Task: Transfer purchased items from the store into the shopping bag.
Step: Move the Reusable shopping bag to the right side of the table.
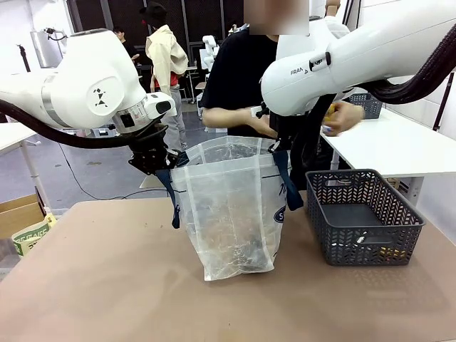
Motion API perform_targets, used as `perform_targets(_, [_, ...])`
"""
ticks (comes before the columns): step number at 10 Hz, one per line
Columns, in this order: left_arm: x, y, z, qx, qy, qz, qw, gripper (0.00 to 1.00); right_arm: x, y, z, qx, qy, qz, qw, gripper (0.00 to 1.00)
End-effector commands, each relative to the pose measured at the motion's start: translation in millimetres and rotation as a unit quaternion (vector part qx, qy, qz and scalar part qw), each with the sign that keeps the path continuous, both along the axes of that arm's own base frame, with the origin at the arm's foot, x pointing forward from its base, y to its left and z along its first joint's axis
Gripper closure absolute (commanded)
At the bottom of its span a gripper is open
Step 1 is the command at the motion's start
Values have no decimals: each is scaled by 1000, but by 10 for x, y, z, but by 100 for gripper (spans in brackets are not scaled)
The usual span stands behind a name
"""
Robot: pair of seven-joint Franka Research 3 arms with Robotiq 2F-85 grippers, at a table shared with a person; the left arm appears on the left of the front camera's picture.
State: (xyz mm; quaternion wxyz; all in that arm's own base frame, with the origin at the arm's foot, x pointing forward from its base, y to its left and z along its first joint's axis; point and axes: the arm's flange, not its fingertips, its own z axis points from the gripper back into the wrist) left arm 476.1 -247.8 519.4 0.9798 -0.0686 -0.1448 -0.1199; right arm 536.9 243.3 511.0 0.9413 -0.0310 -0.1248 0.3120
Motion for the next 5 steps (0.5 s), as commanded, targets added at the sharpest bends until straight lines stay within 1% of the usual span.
perform_targets(1, [-30,19,8,-1,-2,7,1000,100,-2,-18,-5,-1,0,-1,1000,100])
perform_targets(5, [-30,19,8,-1,-2,7,1000,100,-2,-18,-5,-1,0,-1,1000,100])
